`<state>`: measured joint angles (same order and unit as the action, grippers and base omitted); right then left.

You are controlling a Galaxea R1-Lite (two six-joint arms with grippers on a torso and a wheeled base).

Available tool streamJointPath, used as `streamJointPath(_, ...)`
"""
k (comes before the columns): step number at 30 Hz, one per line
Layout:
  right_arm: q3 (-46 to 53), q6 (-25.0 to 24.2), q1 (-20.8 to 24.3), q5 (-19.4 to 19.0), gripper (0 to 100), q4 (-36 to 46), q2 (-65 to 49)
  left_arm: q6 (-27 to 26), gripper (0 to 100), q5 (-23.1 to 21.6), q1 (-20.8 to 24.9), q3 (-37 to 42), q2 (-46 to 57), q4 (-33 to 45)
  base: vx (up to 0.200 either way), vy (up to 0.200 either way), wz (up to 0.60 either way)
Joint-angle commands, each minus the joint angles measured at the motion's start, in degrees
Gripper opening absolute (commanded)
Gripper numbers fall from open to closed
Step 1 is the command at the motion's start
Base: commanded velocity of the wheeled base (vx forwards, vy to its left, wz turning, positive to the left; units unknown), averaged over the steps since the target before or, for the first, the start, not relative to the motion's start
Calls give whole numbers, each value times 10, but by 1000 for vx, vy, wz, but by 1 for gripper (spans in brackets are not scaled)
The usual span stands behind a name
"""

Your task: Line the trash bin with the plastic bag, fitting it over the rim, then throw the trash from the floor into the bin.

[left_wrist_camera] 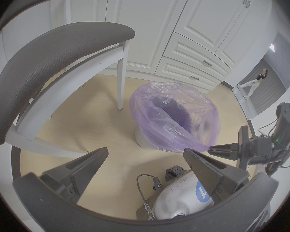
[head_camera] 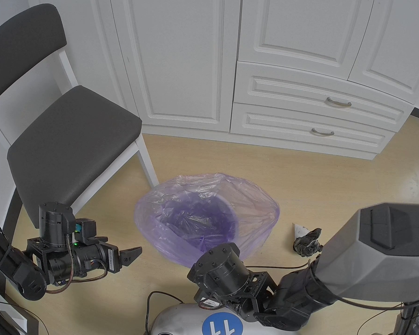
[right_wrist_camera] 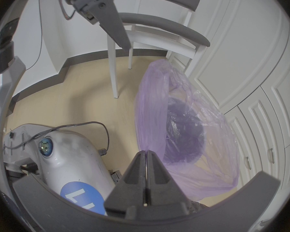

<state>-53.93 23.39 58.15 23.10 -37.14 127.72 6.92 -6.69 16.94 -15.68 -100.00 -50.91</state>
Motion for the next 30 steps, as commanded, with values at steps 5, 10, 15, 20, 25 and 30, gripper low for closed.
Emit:
streamJointPath(5,8,2,29,0,0,6,-45,0,100,0,-2,-1,0,-1,0,0,0)
streamJointPath(10,14,2,33,0,0,5,-27,0,100,0,-2,-1,-1,-1,0,0,0)
streamJointPath(15,1,1,24,-1,0,4,3,0,100,0,-2,0,0,-2,0,0,0)
streamJointPath(20,-6,0,25,-7,0,4,7,0,100,0,-1,1,0,-2,0,0,0)
streamJointPath(25,-6,-2,24,-30,0,3,7,0,100,0,-1,1,0,-1,0,0,0)
streamJointPath(30,-4,-4,24,-60,0,2,8,-1,100,0,-1,1,-1,-1,0,0,0)
